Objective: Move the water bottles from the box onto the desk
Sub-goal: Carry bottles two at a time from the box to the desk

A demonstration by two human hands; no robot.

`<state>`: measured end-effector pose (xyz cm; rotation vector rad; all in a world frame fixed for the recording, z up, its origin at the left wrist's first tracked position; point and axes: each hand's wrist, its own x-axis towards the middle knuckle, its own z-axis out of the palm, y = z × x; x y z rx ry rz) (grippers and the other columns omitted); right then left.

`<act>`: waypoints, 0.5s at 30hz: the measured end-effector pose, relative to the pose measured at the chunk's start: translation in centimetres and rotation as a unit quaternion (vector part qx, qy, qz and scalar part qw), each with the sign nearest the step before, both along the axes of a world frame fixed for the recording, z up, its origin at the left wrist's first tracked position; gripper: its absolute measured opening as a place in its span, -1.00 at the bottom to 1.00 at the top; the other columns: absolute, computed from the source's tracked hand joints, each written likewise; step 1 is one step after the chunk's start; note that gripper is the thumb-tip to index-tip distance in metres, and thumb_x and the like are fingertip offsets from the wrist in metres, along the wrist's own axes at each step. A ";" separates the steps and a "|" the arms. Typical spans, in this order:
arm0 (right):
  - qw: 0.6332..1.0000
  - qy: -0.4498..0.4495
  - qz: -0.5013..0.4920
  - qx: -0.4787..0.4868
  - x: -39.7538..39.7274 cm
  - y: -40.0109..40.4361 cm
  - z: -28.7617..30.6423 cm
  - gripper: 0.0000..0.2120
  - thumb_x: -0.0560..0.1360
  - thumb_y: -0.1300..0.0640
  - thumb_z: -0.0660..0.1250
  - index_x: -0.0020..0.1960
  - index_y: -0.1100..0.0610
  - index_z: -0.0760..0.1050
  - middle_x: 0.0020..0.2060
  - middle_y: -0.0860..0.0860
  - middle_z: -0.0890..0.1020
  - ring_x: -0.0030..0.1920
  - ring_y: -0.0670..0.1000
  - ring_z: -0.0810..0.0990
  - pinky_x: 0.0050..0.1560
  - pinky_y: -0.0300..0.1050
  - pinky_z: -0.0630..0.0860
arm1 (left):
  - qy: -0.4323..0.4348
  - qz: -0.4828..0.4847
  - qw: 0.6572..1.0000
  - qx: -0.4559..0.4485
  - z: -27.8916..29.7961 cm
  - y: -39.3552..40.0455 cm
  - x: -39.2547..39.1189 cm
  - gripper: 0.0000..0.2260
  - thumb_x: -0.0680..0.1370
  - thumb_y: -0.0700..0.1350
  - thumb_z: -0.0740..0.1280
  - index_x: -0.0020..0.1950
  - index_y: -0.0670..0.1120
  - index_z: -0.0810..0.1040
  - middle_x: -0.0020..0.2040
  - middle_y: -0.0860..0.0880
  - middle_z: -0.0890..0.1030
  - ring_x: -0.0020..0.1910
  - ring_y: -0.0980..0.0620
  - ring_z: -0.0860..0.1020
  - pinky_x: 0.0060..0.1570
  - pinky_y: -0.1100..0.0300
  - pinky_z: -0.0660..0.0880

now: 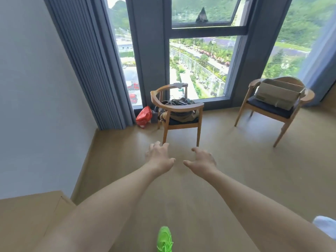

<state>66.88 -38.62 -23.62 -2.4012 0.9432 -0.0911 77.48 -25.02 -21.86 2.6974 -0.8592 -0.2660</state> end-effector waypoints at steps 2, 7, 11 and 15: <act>0.999 0.004 -0.035 -0.009 1.3 -3.5 0.2 -0.34 0.48 -0.21 0.41 0.49 -0.01 0.36 0.35 0.04 0.53 0.37 0.13 0.46 0.32 0.08 0.46 | -0.001 -0.033 0.999 -0.004 0.0 -4.3 2.4 -0.46 0.55 0.13 0.38 0.50 0.02 0.41 0.48 -0.12 0.40 0.48 -0.14 0.31 0.42 -0.08 0.36; 0.992 0.017 -0.125 -0.024 4.9 -12.2 1.9 -0.31 0.45 -0.23 0.43 0.50 -0.02 0.37 0.35 0.04 0.53 0.37 0.12 0.46 0.33 0.05 0.46 | 0.009 -0.094 0.995 -0.025 1.5 -15.0 8.4 -0.42 0.57 0.13 0.40 0.55 0.02 0.38 0.53 -0.11 0.38 0.52 -0.15 0.30 0.44 -0.09 0.36; 0.982 0.019 -0.184 -0.036 7.5 -18.2 3.3 -0.32 0.44 -0.22 0.42 0.48 -0.03 0.38 0.33 0.05 0.54 0.33 0.14 0.49 0.28 0.05 0.50 | 0.020 -0.156 0.987 -0.031 2.6 -22.7 11.8 -0.39 0.57 0.14 0.42 0.57 0.01 0.35 0.52 -0.12 0.38 0.51 -0.16 0.30 0.43 -0.09 0.37; 0.975 0.037 -0.217 -0.031 8.8 -23.0 3.0 -0.32 0.45 -0.20 0.42 0.50 -0.02 0.36 0.34 0.07 0.52 0.35 0.14 0.47 0.29 0.04 0.49 | 0.017 -0.209 0.978 -0.018 2.5 -29.5 13.4 -0.38 0.56 0.16 0.42 0.57 0.03 0.34 0.48 -0.11 0.42 0.48 -0.16 0.33 0.41 -0.11 0.41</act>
